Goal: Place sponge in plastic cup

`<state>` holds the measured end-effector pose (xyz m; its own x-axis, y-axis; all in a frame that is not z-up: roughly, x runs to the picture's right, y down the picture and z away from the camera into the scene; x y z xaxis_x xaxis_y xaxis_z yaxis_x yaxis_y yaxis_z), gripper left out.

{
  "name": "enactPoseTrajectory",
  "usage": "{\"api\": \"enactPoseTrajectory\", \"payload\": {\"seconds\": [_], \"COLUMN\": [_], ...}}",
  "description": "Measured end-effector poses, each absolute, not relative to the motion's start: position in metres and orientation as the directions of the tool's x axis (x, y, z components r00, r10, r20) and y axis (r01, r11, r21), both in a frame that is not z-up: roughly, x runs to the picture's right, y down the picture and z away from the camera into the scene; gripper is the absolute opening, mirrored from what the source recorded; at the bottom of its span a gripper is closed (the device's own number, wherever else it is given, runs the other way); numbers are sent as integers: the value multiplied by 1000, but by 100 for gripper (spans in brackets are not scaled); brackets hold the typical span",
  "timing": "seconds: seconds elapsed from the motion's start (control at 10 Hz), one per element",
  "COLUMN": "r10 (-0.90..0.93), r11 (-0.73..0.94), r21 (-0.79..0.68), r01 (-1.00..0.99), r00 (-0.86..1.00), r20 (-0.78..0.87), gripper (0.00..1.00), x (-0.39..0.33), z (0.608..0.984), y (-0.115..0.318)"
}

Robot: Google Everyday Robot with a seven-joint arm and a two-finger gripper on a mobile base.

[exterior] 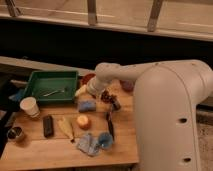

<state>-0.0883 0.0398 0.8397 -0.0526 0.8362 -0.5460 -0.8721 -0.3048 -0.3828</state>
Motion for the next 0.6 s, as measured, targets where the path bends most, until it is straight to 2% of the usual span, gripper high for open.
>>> {"api": "enactPoseTrajectory", "payload": {"seconds": [0.6], "r10": [819], "r11": [-251], "r21": [-379], "r01": [-890], "r00": [13], "r20": [-573], "gripper": [80], "x": [-107], "z": [866], "y": [51]}}
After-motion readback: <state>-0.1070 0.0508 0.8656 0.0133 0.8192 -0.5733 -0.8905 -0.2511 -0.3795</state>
